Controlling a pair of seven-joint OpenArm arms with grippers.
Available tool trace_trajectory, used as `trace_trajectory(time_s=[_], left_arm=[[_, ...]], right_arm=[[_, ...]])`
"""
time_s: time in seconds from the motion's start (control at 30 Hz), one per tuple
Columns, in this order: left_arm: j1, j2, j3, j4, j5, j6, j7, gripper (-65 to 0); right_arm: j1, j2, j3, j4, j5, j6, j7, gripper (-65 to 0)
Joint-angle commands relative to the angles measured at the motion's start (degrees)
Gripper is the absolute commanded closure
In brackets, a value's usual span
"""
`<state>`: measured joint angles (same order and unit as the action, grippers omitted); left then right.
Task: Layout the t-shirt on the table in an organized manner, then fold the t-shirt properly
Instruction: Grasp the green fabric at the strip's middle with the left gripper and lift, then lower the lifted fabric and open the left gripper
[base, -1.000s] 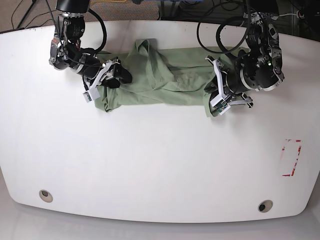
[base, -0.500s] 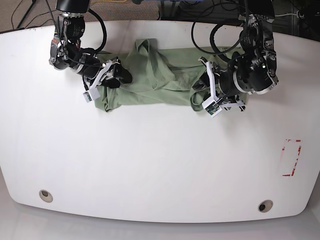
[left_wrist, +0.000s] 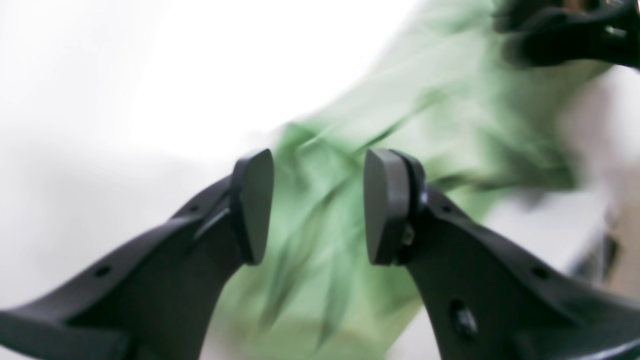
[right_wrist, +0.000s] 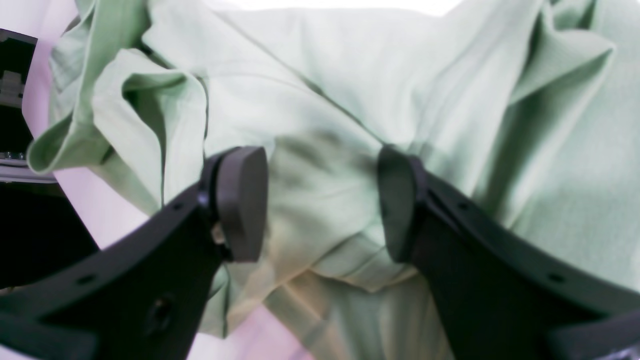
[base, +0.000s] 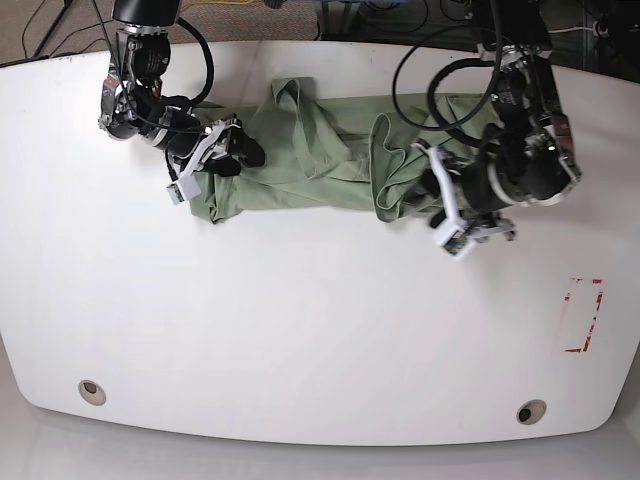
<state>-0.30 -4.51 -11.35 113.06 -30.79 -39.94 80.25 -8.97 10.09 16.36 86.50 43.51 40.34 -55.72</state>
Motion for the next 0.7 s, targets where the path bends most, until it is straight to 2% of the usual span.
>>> trace_trajectory(time_s=[0.0,0.1,0.37,0.67], left_arm=[[0.1,-1.2,-3.2,-0.1,-0.2,-0.1,-1.1,-27.5],[1.6,-3.0,-5.7,-0.8,-0.2,-0.1,-2.5,-27.5],[5.1,-6.6,-5.9,-1.0,0.3,-0.1,-6.8,-27.4],[6.7,-6.1,-5.8,-2.9,4.4,-0.1,-7.3,-27.4]], right_arm=[[0.1,0.4,0.1,0.4,-0.8,-0.3,-1.0,-33.5],[0.0,0.4,0.1,0.4,-0.8,-0.3,-1.0,-33.5],[0.0,0.4,0.1,0.4,-0.8,-0.3,-1.0,-33.5],[0.1,0.4,0.1,0.4,-0.8,-0.3,-1.0,-33.5]])
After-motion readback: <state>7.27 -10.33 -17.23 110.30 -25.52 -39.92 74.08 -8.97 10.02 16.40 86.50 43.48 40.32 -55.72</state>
